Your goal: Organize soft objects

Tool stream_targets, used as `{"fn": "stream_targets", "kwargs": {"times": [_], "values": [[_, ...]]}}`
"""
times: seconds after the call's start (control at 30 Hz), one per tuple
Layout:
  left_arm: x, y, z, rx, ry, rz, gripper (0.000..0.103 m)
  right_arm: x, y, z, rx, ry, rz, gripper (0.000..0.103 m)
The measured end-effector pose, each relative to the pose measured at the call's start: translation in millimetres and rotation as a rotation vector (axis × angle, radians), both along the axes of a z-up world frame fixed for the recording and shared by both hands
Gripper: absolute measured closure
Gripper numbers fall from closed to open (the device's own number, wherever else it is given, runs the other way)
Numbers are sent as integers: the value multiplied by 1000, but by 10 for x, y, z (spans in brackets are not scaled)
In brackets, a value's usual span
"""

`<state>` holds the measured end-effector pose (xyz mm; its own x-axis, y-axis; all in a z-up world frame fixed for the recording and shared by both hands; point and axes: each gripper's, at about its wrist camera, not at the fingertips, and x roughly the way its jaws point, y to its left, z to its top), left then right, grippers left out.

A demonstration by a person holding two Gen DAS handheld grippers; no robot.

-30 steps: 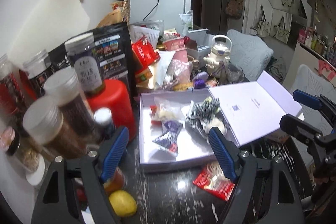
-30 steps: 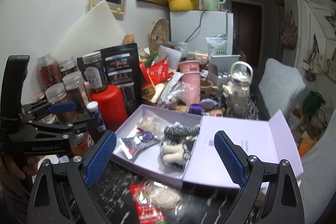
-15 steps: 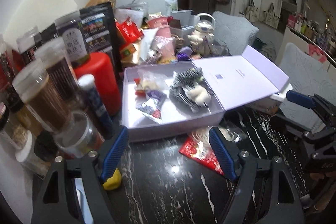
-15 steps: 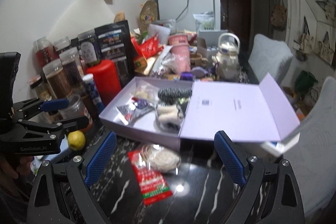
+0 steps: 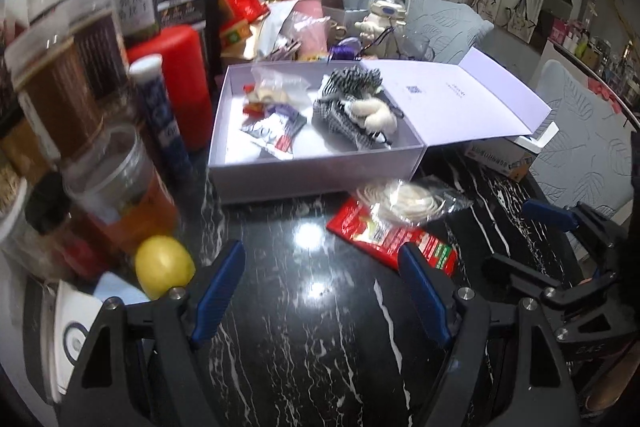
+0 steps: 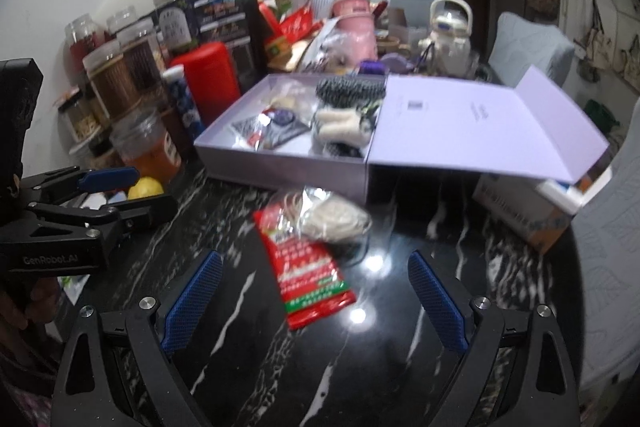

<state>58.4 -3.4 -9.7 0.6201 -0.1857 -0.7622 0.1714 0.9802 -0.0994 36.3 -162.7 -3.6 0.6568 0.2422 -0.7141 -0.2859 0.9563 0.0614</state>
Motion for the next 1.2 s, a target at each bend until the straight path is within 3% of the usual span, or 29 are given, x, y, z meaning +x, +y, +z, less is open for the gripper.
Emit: {"fn": "stream_targets", "kwargs": {"times": [0.23,0.6,0.67,0.73,0.8,1.03,1.07,1.1,1.2], "values": [[-60,177,-177,-46,13,47,24,112,69,-292,2,50,44,10],[-48,362,-308,-59,38,91,24,471,200,-769,-59,187,86,30],[-58,358,-323,-67,42,85,24,498,188,-775,-71,174,76,31],[-56,351,-345,-76,52,80,24,502,196,-773,-83,166,78,43],[-57,340,-361,-89,61,75,24,484,233,-776,-99,164,93,50],[-123,260,-326,-107,50,45,24,299,213,-726,-116,164,108,60],[-131,252,-318,-108,46,42,24,227,174,-697,-115,161,108,74],[-138,243,-313,-111,45,39,24,176,149,-685,-120,163,107,82],[-151,193,-305,-124,47,19,24,8,44,-687,-117,190,107,84]]}}
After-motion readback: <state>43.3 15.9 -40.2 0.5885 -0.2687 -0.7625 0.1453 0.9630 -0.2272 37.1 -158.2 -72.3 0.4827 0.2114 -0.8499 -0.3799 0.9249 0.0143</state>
